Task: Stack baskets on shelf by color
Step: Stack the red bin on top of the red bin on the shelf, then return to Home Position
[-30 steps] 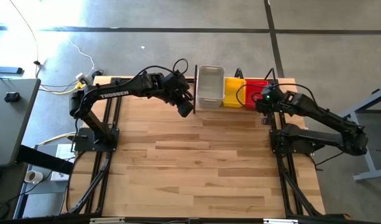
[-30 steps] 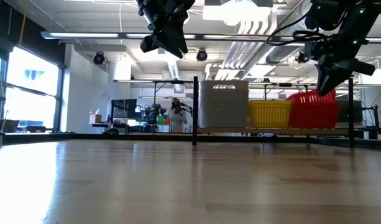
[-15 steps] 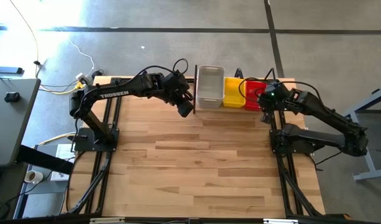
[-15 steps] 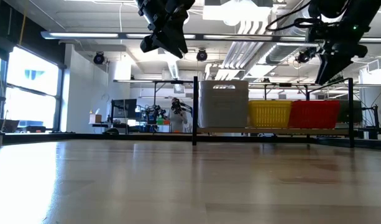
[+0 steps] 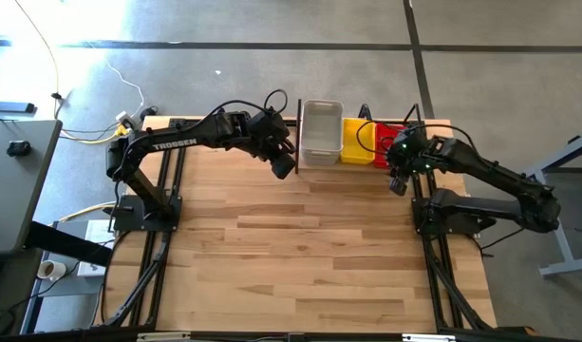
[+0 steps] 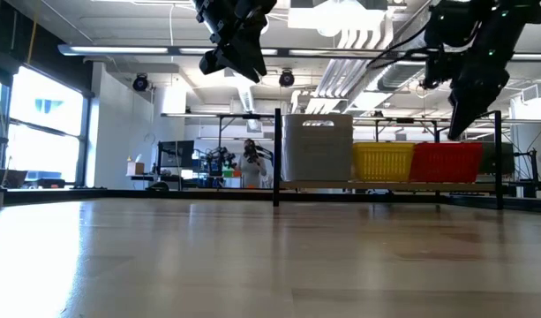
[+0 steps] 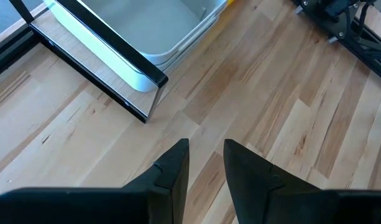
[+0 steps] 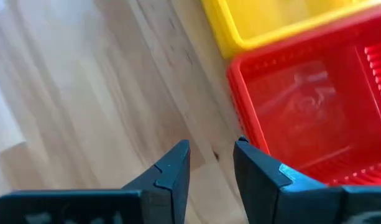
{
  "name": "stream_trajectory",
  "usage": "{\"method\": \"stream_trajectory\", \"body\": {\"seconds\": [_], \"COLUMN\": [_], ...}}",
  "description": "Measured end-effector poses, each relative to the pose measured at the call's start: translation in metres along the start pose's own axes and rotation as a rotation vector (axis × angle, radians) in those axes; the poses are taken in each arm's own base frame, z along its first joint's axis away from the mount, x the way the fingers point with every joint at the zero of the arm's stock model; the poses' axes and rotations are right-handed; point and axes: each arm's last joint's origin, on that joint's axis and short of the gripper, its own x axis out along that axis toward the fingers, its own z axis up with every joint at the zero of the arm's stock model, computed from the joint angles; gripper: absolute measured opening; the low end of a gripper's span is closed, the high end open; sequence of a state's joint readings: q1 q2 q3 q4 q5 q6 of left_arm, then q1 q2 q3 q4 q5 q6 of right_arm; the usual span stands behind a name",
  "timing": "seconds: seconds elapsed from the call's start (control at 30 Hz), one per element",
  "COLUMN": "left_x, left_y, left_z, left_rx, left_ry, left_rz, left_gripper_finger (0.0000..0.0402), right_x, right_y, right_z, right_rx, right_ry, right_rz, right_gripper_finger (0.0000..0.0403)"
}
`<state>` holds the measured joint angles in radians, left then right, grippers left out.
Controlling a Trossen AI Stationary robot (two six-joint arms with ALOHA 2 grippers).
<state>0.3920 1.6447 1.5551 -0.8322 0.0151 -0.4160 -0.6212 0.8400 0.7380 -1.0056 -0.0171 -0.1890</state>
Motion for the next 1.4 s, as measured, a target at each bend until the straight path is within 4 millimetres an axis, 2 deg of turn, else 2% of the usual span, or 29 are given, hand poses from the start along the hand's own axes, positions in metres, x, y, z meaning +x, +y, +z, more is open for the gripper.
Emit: {"method": "stream_trajectory", "body": {"seconds": [0.37,0.47,0.67,0.8,1.03,1.27,1.4], "left_x": [0.000,0.000,0.000,-0.005,-0.032,-0.046,-0.048], "left_y": [0.000,0.000,0.000,-0.001,-0.003,0.004,0.010], "left_z": [0.000,0.000,0.000,0.000,-0.004,-0.040,-0.065], "left_rx": [0.000,0.000,0.000,0.028,0.128,0.165,0.184], "left_ry": [-0.002,-0.002,0.001,-0.008,-0.084,-0.112,-0.162], "left_rz": [-0.001,-0.001,-0.009,-0.016,-0.047,-0.080,-0.220], "left_gripper_finger": [0.0090,0.0090,0.0090,0.0090,0.0090,0.0090,0.0090], "right_x": [0.027,0.029,0.025,0.011,-0.021,-0.042,-0.049], "right_y": [-0.007,-0.007,-0.005,-0.006,-0.006,-0.001,0.011], "right_z": [0.008,0.008,0.007,0.011,0.025,0.047,0.060], "right_rx": [0.009,0.026,0.040,0.105,0.240,0.375,0.412], "right_ry": [0.195,0.212,0.180,0.155,0.005,-0.293,-0.429], "right_rz": [-0.121,-0.151,-0.090,-0.096,-0.048,0.173,0.268], "right_gripper_finger": [0.0110,0.0110,0.0110,0.0110,0.0110,0.0110,0.0110]}}
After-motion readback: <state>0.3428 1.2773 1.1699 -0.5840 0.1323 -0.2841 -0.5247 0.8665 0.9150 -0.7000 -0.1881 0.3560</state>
